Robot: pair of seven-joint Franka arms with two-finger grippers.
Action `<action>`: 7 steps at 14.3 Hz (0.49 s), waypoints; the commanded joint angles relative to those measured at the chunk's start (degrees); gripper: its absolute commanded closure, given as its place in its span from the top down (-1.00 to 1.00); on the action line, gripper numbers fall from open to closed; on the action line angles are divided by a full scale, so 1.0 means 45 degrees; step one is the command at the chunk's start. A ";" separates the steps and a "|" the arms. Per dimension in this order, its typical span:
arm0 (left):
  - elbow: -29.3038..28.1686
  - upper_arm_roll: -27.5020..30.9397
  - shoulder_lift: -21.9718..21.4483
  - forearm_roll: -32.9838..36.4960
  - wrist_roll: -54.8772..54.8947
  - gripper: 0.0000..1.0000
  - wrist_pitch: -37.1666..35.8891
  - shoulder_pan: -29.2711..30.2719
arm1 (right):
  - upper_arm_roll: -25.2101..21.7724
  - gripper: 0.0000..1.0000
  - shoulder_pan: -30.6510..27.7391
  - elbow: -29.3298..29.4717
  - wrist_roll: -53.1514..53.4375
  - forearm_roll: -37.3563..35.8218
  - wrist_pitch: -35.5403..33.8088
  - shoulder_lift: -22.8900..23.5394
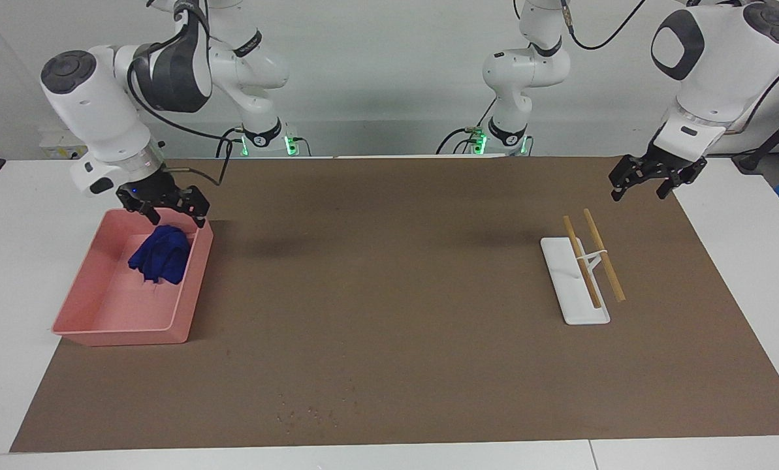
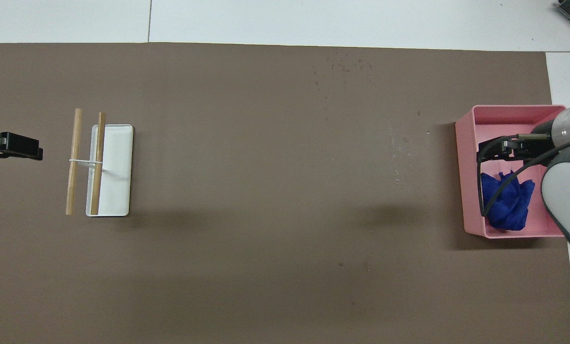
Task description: Wipe water with towel using both arms
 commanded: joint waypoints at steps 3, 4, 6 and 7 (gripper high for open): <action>-0.0305 0.0092 -0.0314 -0.0110 -0.0120 1.00 0.0225 -0.0039 | -0.0008 1.00 0.0940 0.3032 0.1632 -0.0375 -0.2352 0.0624; -0.0305 0.0092 -0.0333 -0.0110 -0.0120 1.00 0.0205 -0.0039 | 0.0011 1.00 0.0980 0.3268 0.1673 -0.0395 -0.2626 0.0645; -0.0325 0.0092 -0.0333 -0.0110 -0.0120 1.00 0.0205 -0.0039 | 0.0050 1.00 0.0980 0.3096 0.1673 -0.0356 -0.2881 0.0451; -0.0325 0.0092 -0.0314 -0.0110 -0.0139 1.00 0.0205 -0.0039 | 0.0051 1.00 0.0942 0.3018 0.1557 -0.0356 -0.3076 0.0372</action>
